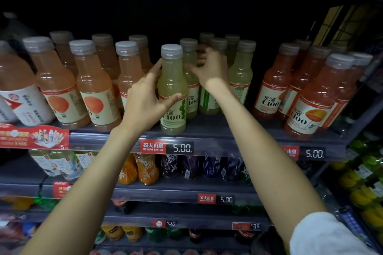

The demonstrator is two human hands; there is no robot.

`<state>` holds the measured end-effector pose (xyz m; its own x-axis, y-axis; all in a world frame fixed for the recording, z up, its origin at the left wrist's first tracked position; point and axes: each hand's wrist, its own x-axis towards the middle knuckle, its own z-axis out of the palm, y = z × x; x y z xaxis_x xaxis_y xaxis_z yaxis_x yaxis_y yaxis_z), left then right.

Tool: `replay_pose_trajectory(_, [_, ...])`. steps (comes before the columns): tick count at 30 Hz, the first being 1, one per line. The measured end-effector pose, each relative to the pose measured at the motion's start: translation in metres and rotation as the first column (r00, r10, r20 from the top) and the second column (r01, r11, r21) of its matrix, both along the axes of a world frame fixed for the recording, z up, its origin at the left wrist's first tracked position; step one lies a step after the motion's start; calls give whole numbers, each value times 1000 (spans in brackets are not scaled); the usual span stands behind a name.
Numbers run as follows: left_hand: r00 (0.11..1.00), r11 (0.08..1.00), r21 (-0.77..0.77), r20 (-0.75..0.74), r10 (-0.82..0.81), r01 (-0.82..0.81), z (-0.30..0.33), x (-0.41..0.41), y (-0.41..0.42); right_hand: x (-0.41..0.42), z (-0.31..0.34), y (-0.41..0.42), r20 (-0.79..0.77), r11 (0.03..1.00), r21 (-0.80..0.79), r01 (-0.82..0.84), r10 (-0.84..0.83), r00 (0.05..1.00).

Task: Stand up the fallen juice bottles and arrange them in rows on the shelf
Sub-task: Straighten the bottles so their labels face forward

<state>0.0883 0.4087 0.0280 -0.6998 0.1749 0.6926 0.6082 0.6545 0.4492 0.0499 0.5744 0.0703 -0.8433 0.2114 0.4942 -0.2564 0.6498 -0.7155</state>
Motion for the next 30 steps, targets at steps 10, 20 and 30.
replay_pose_trajectory(10, [999,999,4,21,49,-49,-3,5,10,-5,0,1,-40,994,-42,-101,99,994])
replay_pose_trajectory(20, [998,998,-37,-15,57,-58,-3,3,13,-10,0,-4,-80,997,50,-51,55,995])
replay_pose_trajectory(30, [997,996,-32,-2,81,-81,-5,4,15,2,-8,7,-132,994,-80,-79,68,989])
